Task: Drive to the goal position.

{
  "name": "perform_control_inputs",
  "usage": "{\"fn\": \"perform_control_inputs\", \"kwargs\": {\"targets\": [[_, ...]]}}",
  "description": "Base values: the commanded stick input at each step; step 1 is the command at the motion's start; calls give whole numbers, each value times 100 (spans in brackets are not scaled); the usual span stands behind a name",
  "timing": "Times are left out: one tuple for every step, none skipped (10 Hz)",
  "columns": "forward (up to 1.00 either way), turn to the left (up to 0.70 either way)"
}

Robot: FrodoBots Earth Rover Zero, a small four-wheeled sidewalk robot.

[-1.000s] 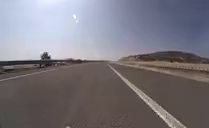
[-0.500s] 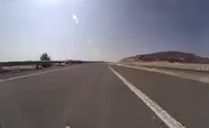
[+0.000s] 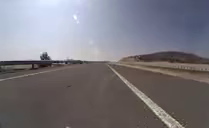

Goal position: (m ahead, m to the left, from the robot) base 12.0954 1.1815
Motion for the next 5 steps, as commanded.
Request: {"fn": "perform_control_inputs", "kwargs": {"targets": [[100, 0], [100, 0], [100, 11], [100, 25], [100, 0]]}}
